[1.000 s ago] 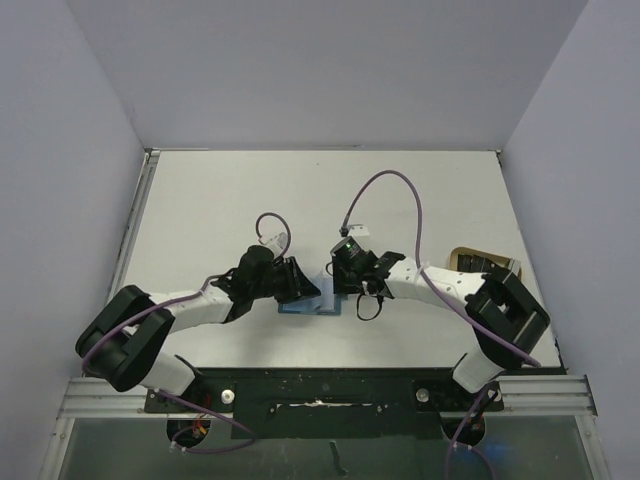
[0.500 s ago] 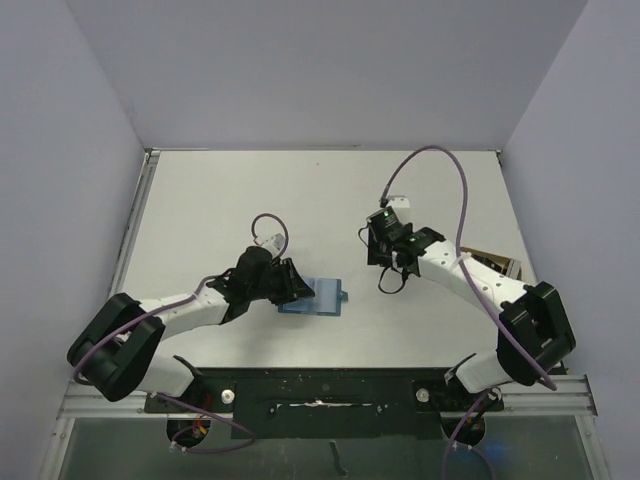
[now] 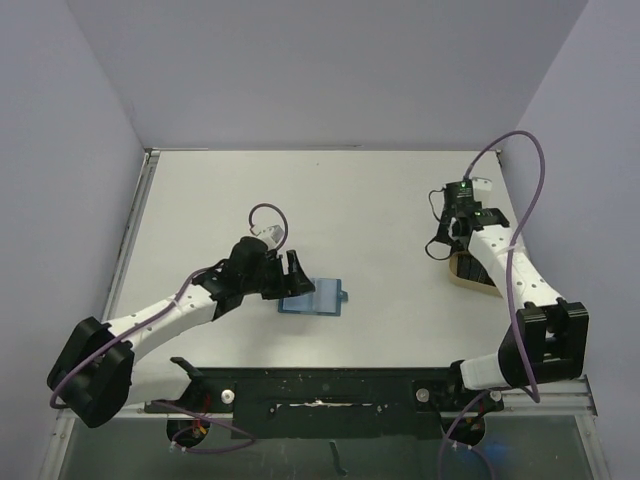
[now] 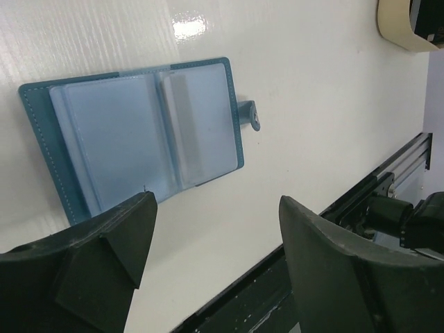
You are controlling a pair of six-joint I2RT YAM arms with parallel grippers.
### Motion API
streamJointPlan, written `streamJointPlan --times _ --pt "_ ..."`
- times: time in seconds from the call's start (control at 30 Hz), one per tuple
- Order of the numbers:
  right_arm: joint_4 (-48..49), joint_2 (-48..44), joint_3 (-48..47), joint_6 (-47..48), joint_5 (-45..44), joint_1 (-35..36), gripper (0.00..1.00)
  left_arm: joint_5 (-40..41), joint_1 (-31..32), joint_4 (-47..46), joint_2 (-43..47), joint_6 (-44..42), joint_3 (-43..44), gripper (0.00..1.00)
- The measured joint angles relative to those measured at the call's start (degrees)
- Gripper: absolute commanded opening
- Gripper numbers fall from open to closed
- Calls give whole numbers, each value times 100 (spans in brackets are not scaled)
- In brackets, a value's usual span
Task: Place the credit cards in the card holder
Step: Adjust the credit card in the storage box.
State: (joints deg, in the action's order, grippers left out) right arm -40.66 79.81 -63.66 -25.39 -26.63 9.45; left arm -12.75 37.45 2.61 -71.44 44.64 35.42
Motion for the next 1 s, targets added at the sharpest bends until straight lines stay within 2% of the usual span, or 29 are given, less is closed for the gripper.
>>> streamJointPlan --times 0.2,0.43,1.0 --pt "-90 260 0 190 -24 -669 48 13 0 811 407 -341 350 71" --pt "-83 710 0 398 -55 -1141 47 -79 -9 1572 916 -719 595 71" --pt "203 1572 28 490 94 -1241 51 -122 -96 2258 1303 -1296 710 71"
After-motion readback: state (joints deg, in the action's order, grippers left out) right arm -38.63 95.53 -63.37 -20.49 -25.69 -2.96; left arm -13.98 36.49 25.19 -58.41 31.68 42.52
